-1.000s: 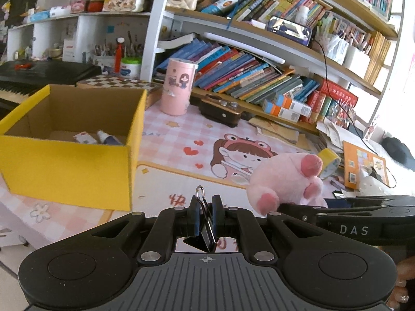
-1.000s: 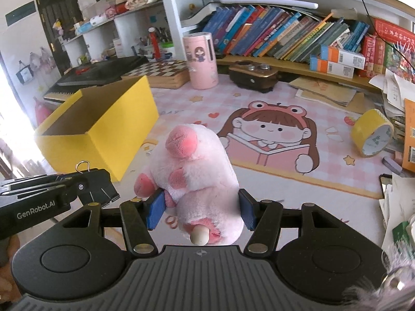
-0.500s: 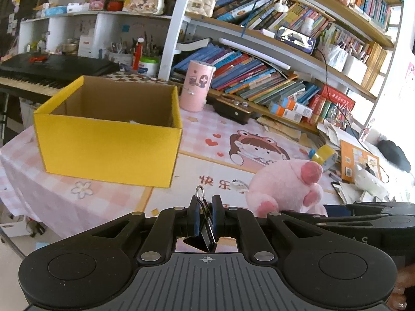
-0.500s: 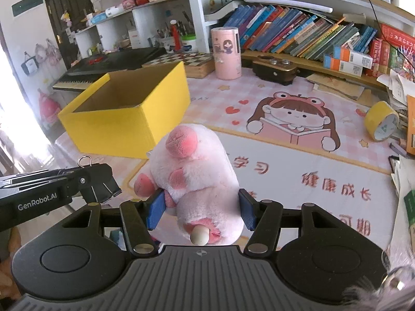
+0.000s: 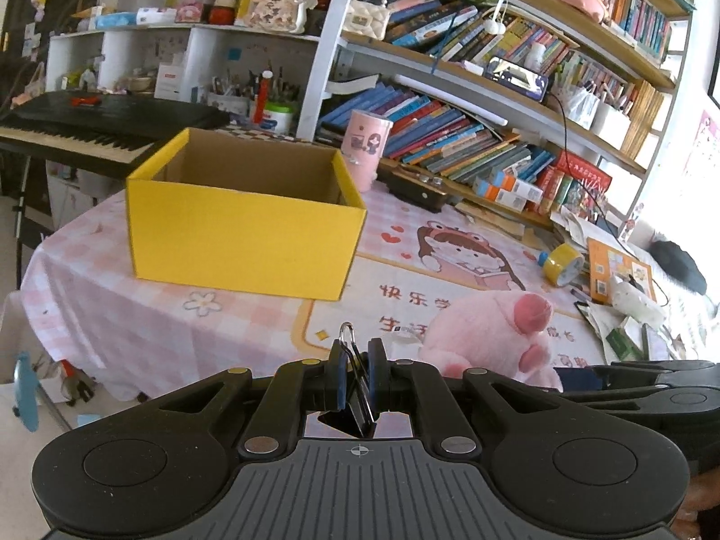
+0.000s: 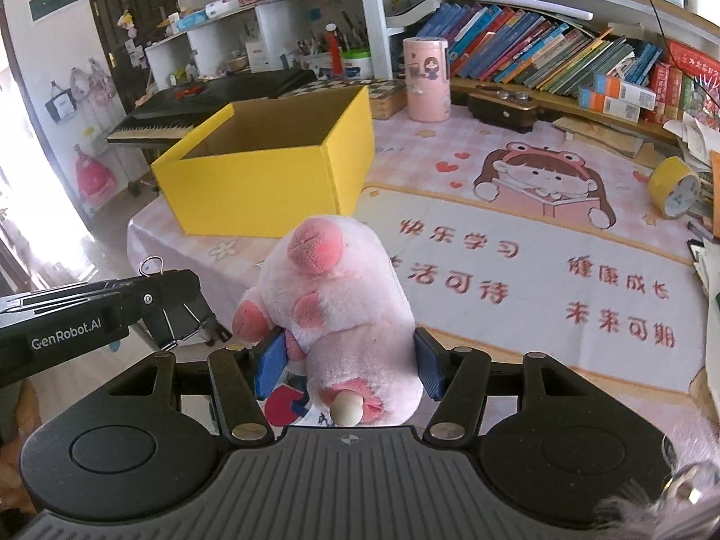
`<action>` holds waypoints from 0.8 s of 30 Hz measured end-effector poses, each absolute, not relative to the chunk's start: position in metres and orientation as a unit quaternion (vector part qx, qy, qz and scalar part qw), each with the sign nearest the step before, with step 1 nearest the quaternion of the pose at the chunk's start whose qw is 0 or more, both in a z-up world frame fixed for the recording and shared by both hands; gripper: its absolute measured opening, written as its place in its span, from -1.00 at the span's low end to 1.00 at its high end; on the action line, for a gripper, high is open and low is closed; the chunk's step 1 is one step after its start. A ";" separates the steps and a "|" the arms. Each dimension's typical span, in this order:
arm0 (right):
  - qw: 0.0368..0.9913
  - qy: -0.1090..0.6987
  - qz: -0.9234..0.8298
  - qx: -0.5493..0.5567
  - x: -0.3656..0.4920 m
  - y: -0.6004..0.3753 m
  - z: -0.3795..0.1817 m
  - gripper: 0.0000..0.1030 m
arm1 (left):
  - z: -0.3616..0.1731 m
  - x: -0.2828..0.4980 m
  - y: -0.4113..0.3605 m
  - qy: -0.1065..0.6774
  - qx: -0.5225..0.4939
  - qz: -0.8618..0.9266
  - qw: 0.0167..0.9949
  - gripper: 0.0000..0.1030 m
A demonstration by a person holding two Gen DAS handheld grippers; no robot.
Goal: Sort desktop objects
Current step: 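Carry the binder clip and plush paw over the yellow box with both tools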
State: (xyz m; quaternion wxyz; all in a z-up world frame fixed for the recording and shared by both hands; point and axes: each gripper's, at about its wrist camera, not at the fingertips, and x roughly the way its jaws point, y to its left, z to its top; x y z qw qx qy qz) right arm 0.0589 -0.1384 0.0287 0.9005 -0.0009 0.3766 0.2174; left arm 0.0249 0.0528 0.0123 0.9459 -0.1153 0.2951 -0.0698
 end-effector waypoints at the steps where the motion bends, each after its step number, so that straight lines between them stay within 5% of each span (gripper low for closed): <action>1: 0.900 0.377 0.219 -0.001 0.056 -0.135 0.028 0.09 | 0.012 0.023 0.056 0.295 -0.116 -0.069 0.946 -0.86; 24: 0.886 0.382 0.262 -0.022 0.034 -0.074 0.026 0.09 | 0.010 -0.007 0.109 0.287 -0.134 -0.029 0.948 -0.86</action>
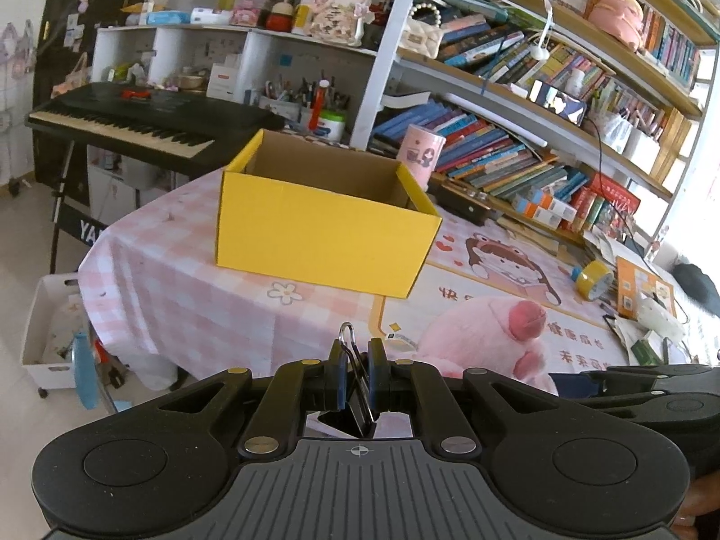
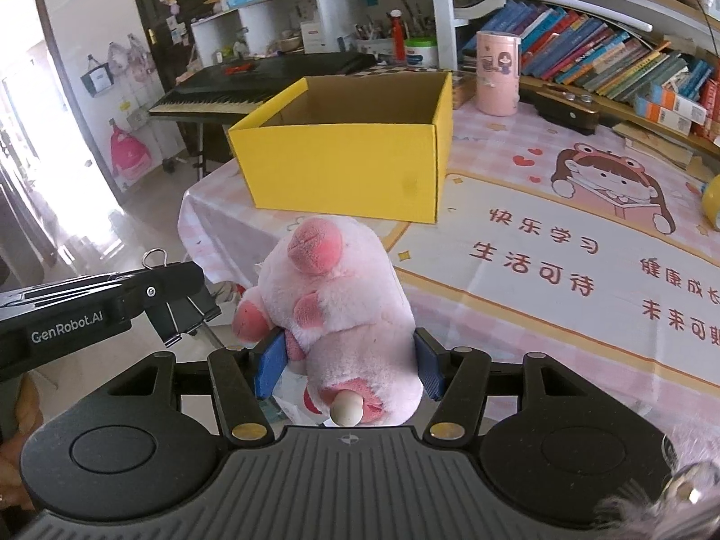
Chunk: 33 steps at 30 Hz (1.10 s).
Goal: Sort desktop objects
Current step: 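Carry the binder clip and plush paw over the yellow box with both tools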
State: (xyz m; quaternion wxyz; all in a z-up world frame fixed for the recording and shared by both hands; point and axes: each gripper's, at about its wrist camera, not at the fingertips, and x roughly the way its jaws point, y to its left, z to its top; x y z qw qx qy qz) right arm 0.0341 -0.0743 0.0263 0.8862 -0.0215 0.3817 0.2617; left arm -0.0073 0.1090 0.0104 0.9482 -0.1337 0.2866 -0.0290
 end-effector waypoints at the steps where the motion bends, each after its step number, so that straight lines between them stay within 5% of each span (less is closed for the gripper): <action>1: 0.886 0.381 0.262 -0.023 0.034 -0.073 0.026 0.09 | 0.011 -0.007 0.110 0.286 -0.134 -0.029 0.948 -0.86; 33: 0.858 0.418 0.294 -0.048 0.048 -0.021 0.014 0.09 | 0.001 -0.004 0.153 0.300 -0.157 -0.001 0.941 -0.86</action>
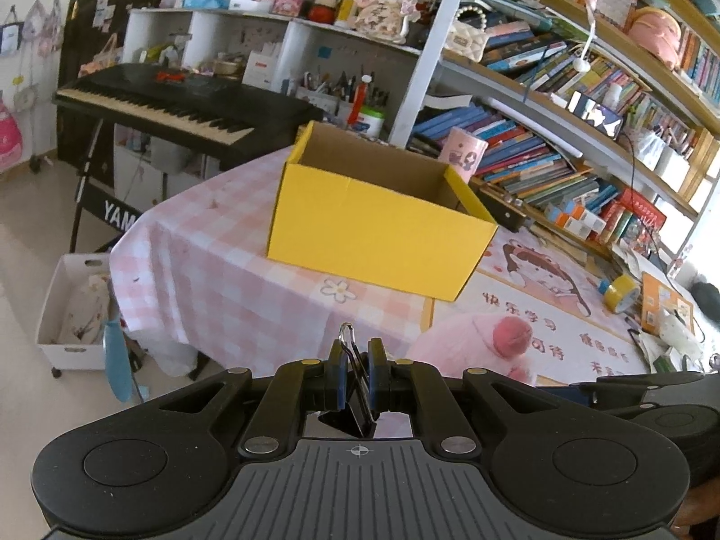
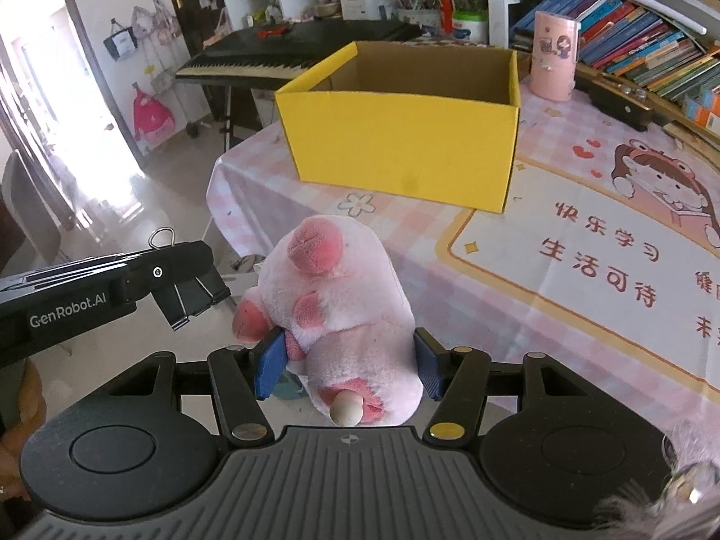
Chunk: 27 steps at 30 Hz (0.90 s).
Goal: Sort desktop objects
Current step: 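Carry the binder clip and plush paw over the yellow box with both tools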
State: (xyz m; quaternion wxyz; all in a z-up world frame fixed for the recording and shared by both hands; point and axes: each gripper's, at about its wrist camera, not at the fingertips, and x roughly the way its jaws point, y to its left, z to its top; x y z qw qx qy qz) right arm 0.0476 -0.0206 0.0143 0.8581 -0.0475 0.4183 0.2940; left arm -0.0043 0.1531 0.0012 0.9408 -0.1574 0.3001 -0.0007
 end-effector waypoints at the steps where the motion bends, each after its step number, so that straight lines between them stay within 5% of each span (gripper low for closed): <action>1: 0.857 0.420 0.295 -0.049 0.048 -0.019 0.014 0.09 | 0.001 -0.004 0.154 0.301 -0.158 0.000 0.940 -0.86; 27: 0.892 0.321 0.318 -0.022 0.143 -0.013 0.076 0.09 | 0.054 0.087 0.161 0.215 -0.127 0.011 0.968 -0.86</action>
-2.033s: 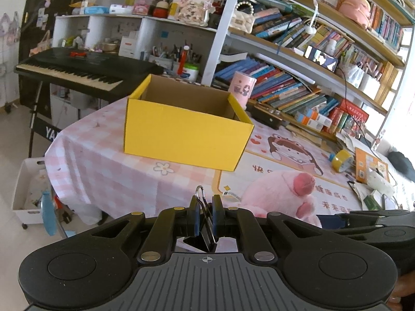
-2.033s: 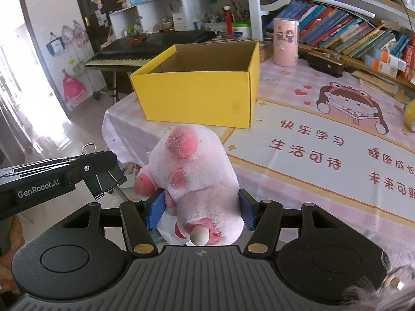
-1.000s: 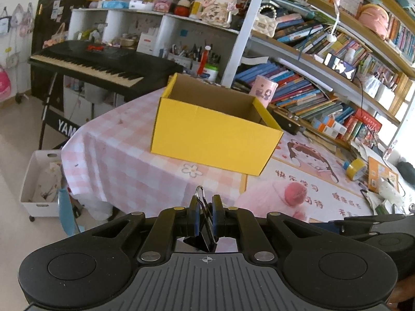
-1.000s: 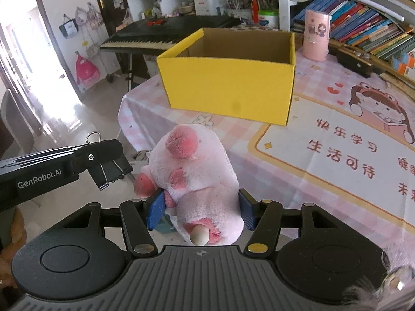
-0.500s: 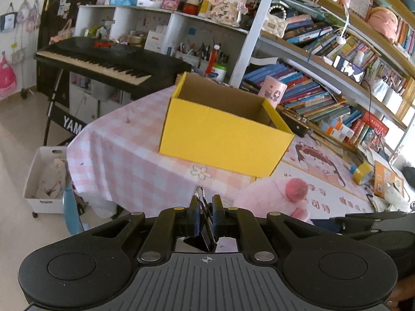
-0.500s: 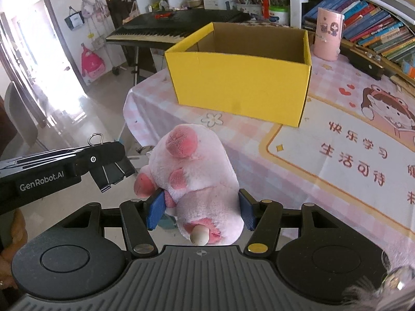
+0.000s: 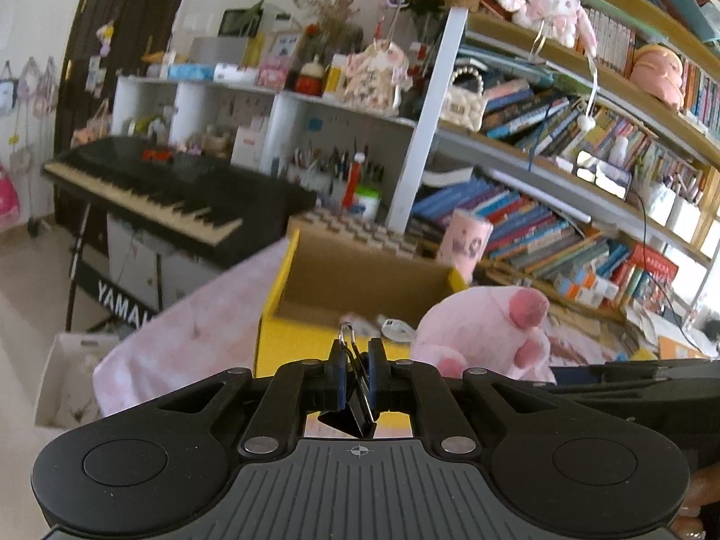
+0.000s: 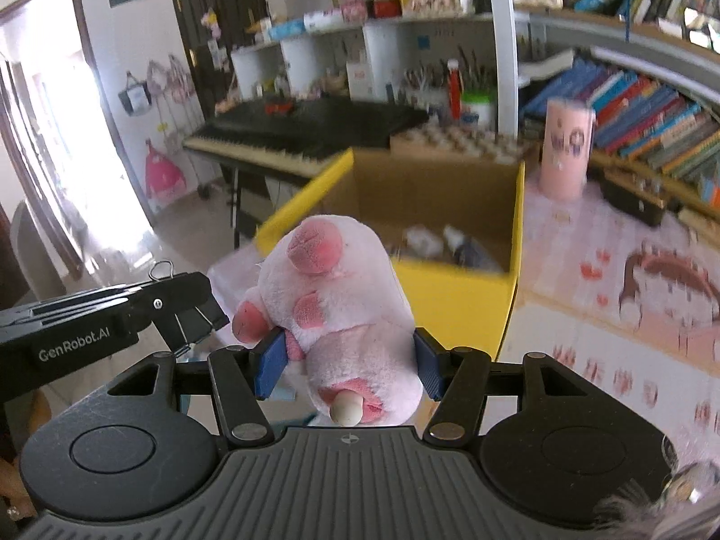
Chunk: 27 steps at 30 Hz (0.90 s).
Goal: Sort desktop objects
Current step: 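Carry the binder clip and plush paw over the yellow box with both tools, then lower both into the yellow box and open both tools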
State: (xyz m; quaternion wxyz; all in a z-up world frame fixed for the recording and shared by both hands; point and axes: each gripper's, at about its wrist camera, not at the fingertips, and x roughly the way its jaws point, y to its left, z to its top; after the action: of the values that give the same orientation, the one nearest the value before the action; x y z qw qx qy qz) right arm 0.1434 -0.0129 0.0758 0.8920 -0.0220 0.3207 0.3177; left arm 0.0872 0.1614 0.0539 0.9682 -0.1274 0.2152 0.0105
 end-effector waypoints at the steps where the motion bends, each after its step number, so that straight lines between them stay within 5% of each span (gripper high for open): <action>1: 0.894 0.315 0.318 -0.021 0.151 -0.013 0.079 0.09 | 0.056 0.094 0.160 0.212 -0.125 0.011 0.969 -0.86; 27: 0.866 0.325 0.357 -0.130 0.344 0.028 0.053 0.09 | 0.011 0.259 0.135 0.290 -0.054 0.057 0.954 -0.85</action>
State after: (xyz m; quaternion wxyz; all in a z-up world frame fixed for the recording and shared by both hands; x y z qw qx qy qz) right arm 0.3437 0.0278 0.0534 0.8662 -0.1297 0.3247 0.3571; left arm 0.2593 0.1354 0.0110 0.9539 -0.0536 0.2898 0.0567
